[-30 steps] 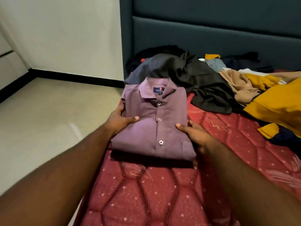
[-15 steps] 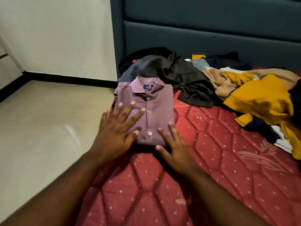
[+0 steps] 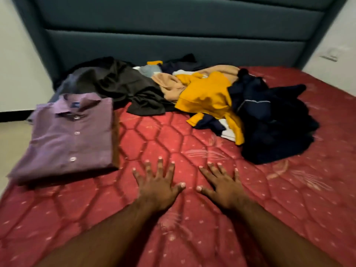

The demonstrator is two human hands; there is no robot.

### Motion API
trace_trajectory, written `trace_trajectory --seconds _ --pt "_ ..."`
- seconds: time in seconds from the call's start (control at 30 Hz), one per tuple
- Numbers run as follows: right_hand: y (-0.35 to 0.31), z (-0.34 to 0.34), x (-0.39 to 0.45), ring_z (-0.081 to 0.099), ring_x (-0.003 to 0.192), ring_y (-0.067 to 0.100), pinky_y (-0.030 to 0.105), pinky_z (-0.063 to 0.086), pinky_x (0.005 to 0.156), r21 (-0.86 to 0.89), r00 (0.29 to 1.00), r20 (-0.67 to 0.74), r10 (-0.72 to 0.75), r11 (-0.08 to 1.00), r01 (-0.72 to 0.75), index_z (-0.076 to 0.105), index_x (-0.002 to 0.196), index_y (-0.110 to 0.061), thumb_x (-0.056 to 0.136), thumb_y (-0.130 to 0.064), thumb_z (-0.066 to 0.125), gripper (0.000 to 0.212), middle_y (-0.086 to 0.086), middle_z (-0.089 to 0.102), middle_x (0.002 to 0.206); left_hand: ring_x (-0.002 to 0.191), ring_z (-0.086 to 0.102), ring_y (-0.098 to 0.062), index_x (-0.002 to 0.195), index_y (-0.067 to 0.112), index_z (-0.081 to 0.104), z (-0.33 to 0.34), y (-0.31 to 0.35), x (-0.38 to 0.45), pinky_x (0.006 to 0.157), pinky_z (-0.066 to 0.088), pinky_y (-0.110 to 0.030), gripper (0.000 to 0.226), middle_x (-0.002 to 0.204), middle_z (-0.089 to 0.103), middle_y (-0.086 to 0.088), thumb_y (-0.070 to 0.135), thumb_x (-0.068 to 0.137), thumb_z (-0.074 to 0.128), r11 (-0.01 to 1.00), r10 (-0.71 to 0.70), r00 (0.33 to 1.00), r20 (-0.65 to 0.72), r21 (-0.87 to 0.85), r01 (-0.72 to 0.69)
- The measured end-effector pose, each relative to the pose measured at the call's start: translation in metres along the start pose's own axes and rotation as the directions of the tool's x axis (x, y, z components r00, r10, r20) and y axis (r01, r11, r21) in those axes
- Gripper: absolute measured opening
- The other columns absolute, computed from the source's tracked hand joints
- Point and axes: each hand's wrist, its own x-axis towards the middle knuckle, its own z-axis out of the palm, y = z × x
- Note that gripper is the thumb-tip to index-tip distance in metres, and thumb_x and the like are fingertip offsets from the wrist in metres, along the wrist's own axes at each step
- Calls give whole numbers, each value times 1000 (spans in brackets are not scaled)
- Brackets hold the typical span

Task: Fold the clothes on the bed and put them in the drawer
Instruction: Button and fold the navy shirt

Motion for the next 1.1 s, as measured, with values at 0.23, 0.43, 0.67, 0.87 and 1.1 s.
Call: trace_trajectory --seconds 0.23,0.43,0.67,0.87,1.1 --pt "145 -7 28 29 140 34 63 24 108 106 822 -479 307 950 -293 10 151 -44 86 -65 39 75 5 -2 163 148 -12 -38 148 48 -15 2 126 107 103 -6 -77 69 163 -14 0 75 89 8 966 245 967 -71 106 -237" --pt "165 -15 63 53 108 31 43 35 89 119 744 -407 530 838 -533 55 120 -21 95 -24 45 27 6 61 117 150 -5 -31 149 47 -13 21 134 130 109 -9 -69 70 164 -4 4 75 88 7 961 277 946 -166 48 -273" --pt "15 -23 -28 62 106 32 41 41 93 48 993 13 118 992 -118 64 103 -13 90 -29 43 29 13 67 112 134 44 -7 147 42 24 5 95 67 120 22 -38 60 146 49 1 55 94 50 364 232 972 -40 -923 -125" --pt "-152 -11 -125 55 81 30 38 43 72 522 855 410 -317 851 65 55 72 -12 86 -12 51 15 13 59 84 86 65 1 109 16 66 3 11 -67 82 52 -21 43 92 75 14 8 67 73 291 239 971 -15 -953 -86" --pt "-234 29 -213 55 111 21 22 38 97 595 830 80 -552 694 405 64 120 -14 81 -21 64 39 10 61 117 96 69 -32 108 12 71 25 -169 -252 85 56 -41 27 100 74 -8 4 83 65 205 -535 836 -119 -979 -8"
